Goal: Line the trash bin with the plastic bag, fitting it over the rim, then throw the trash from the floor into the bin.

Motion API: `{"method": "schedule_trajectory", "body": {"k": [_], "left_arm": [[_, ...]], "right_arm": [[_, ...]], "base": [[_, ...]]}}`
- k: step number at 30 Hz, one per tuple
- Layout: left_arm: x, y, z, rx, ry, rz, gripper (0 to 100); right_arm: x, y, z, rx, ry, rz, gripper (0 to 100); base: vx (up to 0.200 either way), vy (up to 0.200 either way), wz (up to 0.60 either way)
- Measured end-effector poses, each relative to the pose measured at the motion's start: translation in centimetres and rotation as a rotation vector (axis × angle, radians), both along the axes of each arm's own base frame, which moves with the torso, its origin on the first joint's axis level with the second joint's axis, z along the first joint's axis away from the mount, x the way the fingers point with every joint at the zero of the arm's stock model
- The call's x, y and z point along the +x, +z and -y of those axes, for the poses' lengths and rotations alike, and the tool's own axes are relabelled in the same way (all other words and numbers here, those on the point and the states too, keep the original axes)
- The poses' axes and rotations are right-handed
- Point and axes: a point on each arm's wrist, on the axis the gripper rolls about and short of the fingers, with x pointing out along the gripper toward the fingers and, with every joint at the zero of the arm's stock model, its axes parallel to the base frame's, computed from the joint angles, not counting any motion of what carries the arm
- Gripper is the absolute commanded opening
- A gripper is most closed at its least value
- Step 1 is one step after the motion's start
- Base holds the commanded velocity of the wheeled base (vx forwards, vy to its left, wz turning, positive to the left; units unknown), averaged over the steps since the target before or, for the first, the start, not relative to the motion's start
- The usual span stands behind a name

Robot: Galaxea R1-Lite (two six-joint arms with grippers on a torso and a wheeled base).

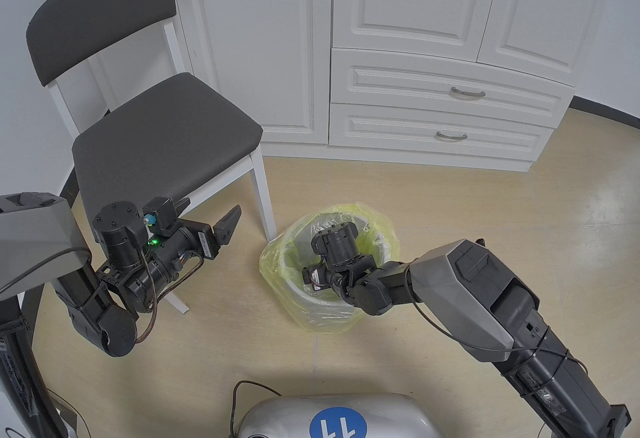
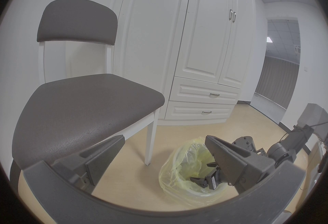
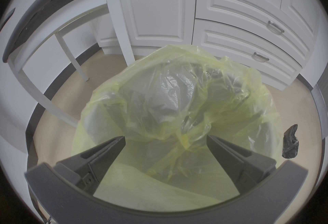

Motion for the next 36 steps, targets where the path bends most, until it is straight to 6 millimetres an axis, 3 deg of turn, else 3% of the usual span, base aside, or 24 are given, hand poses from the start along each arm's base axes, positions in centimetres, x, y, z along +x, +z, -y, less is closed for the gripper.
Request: {"method": "schedule_trajectory", "body": {"k": [6, 15, 28, 36], "left_arm": [[0.0, 0.2, -0.1, -0.003, 0.003, 0.006, 100], [0.0, 0.4, -0.2, -0.006, 0.005, 0.012, 100], [-0.1, 0.9, -0.3, -0.011, 0.006, 0.027, 100], [-0.1, 1.1, -0.5, -0.014, 0.012, 0.035, 100]], "right_arm": [[-1.5, 0.8, -1.1, -0.014, 0.030, -0.019, 100], [-4.2, 1.0, -0.6, -0.087, 0.058, -0.105, 100], [-5.9, 4.8, 0.3, -0.091, 0.068, -0.092, 100], [-3.4, 8.2, 1.2, -0.017, 0.017, 0.002, 100]], "base": [[0.000, 0.000, 0.00], [0.000, 0.000, 0.00], [0.000, 0.000, 0.00], [0.000, 0.000, 0.00]]}}
